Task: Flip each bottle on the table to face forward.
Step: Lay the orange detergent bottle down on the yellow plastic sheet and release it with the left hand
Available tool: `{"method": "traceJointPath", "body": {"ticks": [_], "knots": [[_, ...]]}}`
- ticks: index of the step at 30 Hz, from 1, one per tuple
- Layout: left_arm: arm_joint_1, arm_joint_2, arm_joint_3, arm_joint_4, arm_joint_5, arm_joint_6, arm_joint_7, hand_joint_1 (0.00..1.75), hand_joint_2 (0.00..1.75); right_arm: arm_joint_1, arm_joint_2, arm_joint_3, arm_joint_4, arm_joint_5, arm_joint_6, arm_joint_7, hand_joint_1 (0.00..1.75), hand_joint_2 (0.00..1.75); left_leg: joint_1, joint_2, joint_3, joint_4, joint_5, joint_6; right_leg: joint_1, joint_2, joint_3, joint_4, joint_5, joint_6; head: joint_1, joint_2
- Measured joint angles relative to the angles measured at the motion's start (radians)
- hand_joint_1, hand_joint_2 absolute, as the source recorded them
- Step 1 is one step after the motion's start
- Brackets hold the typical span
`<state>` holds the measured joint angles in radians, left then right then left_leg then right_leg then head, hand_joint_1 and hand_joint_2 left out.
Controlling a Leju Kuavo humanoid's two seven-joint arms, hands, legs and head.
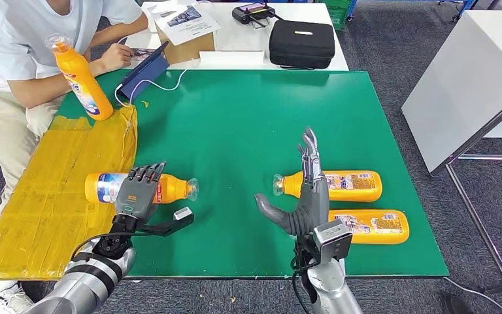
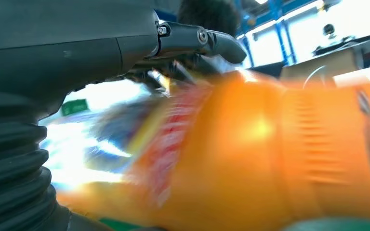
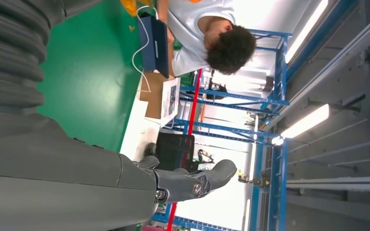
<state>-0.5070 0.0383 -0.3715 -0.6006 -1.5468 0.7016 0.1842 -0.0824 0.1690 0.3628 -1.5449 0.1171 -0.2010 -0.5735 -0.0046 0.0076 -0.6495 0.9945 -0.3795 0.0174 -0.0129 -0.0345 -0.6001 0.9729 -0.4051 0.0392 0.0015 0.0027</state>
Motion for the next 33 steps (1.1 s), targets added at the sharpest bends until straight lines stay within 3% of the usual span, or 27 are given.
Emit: {"method": "traceJointPath", "body": {"ticks": [9,21,25,28,29,31,33], "knots": [[-0.051,-0.028,0.066,0.117,0.007,0.0,0.016,0.0,1.75,0.0,0.0,0.0,0.009,0.008,-0.003,0.011,0.0,1.75,0.0,-0.001,0.002,0.0,0.0,0.0,0.0,0.0,0.003,0.0,0.0,0.0,0.0,0.0],[-0.072,-0.044,0.098,0.164,0.036,-0.006,-0.013,0.0,1.75,0.0,0.0,0.0,0.014,0.014,-0.005,0.015,0.0,1.75,0.0,-0.001,0.005,0.0,0.0,0.0,0.0,0.0,0.006,0.0,0.0,0.0,0.0,0.0],[-0.07,-0.057,0.148,0.167,0.183,-0.009,-0.185,0.0,1.75,0.0,0.0,0.0,0.015,0.036,-0.011,0.018,0.0,1.75,0.0,-0.001,0.006,0.0,0.0,0.0,0.0,0.0,0.006,0.0,0.0,0.0,0.0,0.0],[-0.04,-0.082,0.213,0.137,0.448,-0.038,-0.481,0.0,1.75,0.0,-0.006,-0.001,0.016,0.122,-0.06,0.028,0.0,1.75,0.0,-0.001,0.006,0.0,0.0,0.0,-0.001,-0.001,0.006,0.0,0.0,0.0,0.0,0.0],[-0.018,-0.095,0.236,0.107,0.568,-0.072,-0.596,0.0,1.75,0.0,-0.011,-0.001,0.017,0.178,-0.092,0.041,0.0,1.75,0.0,-0.001,0.005,0.0,0.0,0.0,-0.001,0.0,0.006,0.0,0.0,0.0,0.0,0.0],[0.048,-0.119,0.265,0.01,0.783,-0.166,-0.745,0.0,1.75,-0.003,-0.026,-0.001,0.022,0.323,-0.151,0.093,0.0,1.75,-0.001,-0.001,0.005,0.0,0.0,0.0,-0.001,0.0,0.005,0.0,0.0,0.0,0.0,0.0],[0.132,-0.138,0.271,-0.145,0.966,-0.284,-0.789,0.0,1.75,-0.012,-0.054,-0.001,0.038,0.494,-0.181,0.181,0.0,1.75,-0.002,0.0,0.004,0.0,-0.001,0.0,-0.001,0.001,0.004,0.0,0.0,0.0,0.0,0.0]]}}
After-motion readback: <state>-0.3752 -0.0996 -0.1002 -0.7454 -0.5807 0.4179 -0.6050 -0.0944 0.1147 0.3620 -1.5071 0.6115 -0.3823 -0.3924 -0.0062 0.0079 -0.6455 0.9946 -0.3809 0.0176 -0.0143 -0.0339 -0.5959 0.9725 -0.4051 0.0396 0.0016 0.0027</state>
